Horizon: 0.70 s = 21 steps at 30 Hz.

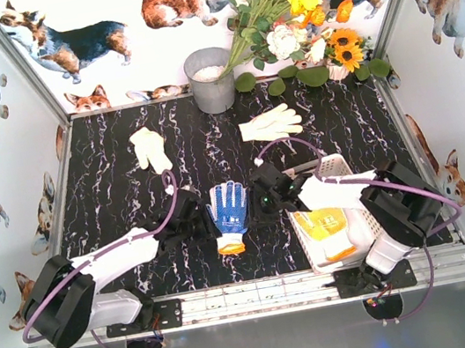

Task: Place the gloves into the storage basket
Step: Pair the glove with the glove.

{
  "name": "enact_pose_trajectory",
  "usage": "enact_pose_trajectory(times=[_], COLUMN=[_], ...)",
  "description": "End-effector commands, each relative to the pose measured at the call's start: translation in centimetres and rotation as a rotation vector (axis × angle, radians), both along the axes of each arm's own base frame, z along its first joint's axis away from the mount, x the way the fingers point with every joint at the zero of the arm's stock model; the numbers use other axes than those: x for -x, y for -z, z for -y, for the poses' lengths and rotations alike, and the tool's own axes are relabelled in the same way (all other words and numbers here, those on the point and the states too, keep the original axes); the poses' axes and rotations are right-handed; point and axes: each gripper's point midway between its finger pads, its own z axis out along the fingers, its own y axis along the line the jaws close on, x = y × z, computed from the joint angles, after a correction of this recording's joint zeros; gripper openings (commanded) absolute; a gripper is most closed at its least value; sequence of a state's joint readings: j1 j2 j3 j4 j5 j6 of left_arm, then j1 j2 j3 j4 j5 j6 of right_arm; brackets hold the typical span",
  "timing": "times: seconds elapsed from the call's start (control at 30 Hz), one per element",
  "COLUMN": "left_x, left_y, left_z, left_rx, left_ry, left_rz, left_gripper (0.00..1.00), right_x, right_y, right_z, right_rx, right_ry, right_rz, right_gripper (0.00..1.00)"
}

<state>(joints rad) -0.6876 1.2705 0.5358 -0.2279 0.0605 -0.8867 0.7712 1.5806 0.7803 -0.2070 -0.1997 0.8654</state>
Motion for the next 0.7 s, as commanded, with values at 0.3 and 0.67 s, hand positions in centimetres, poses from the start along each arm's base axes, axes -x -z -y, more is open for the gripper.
enact_pose_trajectory(times=[0.3, 0.67], left_x=[1.6, -0.6], left_y=[0.8, -3.4], left_z=[0.8, -1.1], left_rx=[0.093, -0.055], left_ry=[0.007, 0.019], left_rz=[-0.030, 0.096], left_gripper=[0.32, 0.49], right_x=[-3.3, -3.7], right_y=[-1.6, -3.2], right_z=[-3.1, -2.0], right_rx=[-0.055, -0.006], right_ry=[-0.043, -0.045], right_rz=[0.090, 0.146], right_gripper=[0.19, 0.30])
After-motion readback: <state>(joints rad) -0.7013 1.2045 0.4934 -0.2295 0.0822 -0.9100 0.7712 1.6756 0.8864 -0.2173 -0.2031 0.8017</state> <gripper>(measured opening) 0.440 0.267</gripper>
